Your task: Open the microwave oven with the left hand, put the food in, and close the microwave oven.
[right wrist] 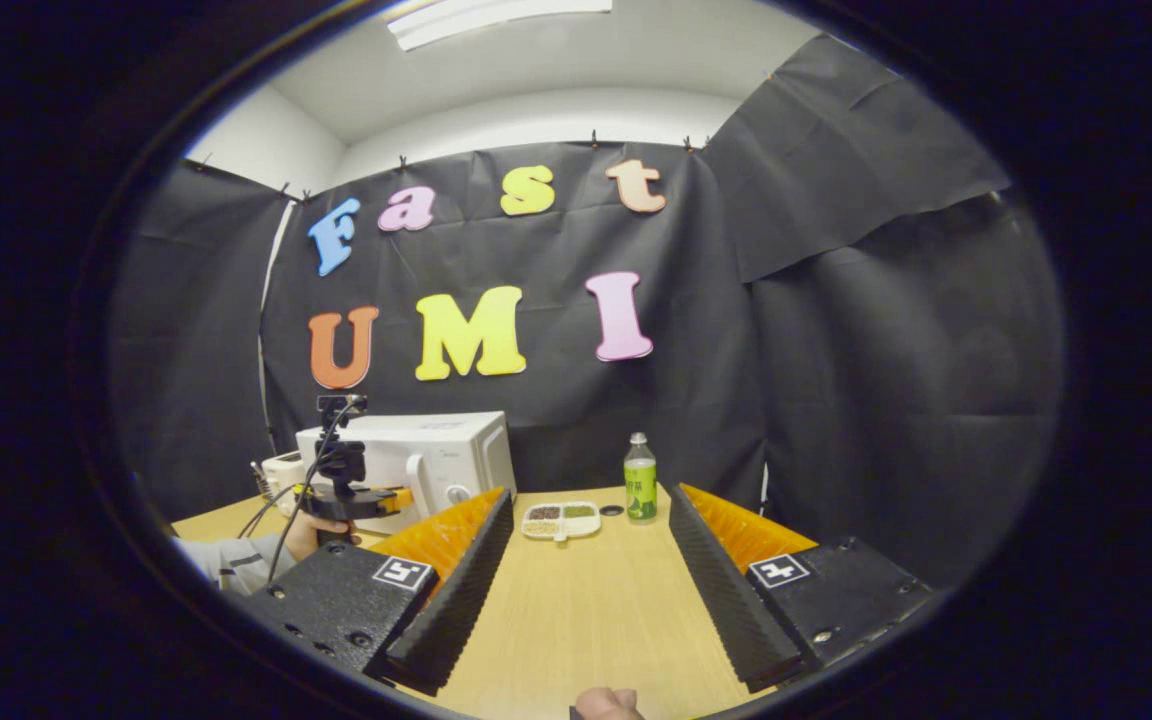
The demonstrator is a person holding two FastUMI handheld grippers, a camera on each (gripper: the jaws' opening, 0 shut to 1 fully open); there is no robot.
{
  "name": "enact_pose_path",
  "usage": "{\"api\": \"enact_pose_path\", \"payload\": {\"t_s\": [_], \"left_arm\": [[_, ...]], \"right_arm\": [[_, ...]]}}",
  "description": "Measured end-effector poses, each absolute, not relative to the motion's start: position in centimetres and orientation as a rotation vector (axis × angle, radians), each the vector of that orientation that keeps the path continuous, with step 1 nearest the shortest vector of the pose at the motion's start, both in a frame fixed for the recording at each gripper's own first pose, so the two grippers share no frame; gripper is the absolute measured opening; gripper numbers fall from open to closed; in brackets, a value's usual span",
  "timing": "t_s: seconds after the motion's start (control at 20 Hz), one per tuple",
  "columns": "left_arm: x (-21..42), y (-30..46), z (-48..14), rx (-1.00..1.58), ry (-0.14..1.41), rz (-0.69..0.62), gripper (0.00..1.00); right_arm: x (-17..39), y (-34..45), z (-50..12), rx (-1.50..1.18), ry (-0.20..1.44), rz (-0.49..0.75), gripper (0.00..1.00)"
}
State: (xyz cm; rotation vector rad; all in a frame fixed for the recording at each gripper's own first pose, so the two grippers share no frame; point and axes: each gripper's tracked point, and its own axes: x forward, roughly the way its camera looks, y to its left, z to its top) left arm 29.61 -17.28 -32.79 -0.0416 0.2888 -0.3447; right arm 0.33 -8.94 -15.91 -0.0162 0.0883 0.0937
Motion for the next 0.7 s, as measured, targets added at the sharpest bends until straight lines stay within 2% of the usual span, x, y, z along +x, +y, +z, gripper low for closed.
{"api": "enact_pose_path", "payload": {"t_s": [0.05,0.1,0.15,0.2,0.25,0.3,0.35,0.45,0.5,0.55,0.7], "left_arm": [[28.9,-17.0,-33.2,-0.059,0.302,-0.347,0.42],[28.2,-16.8,-33.6,-0.080,0.318,-0.355,0.49],[27.5,-16.4,-33.8,-0.095,0.327,-0.355,0.65],[26.7,-15.9,-33.7,-0.107,0.328,-0.359,0.70],[25.8,-15.4,-33.7,-0.116,0.329,-0.356,0.74],[24.8,-15.0,-33.6,-0.123,0.328,-0.359,0.77],[23.8,-14.3,-33.2,-0.123,0.324,-0.352,0.86],[21.6,-12.9,-33.0,-0.105,0.329,-0.331,0.93],[20.4,-11.9,-32.7,-0.080,0.331,-0.304,0.79],[19.2,-10.6,-32.4,-0.042,0.335,-0.266,0.95],[15.3,-7.2,-31.1,0.036,0.343,-0.178,0.96]], "right_arm": [[0.2,-9.1,-15.9,-0.018,0.088,0.090,1.00],[0.1,-9.1,-15.8,-0.019,0.088,0.087,0.90],[-0.1,-8.9,-15.8,-0.016,0.088,0.087,0.90],[-0.3,-8.6,-15.8,-0.010,0.093,0.086,0.90],[-0.5,-8.3,-16.1,-0.005,0.104,0.089,1.00],[-0.8,-7.7,-16.1,0.002,0.108,0.107,1.00],[-1.2,-6.8,-16.1,-0.001,0.120,0.128,1.00],[-1.4,-6.3,-16.5,-0.029,0.126,0.135,1.00],[-1.5,-5.9,-16.7,-0.039,0.133,0.139,1.00],[-1.7,-5.2,-16.8,-0.039,0.137,0.150,1.00],[-2.1,-3.4,-16.9,-0.006,0.160,0.183,1.00]]}}
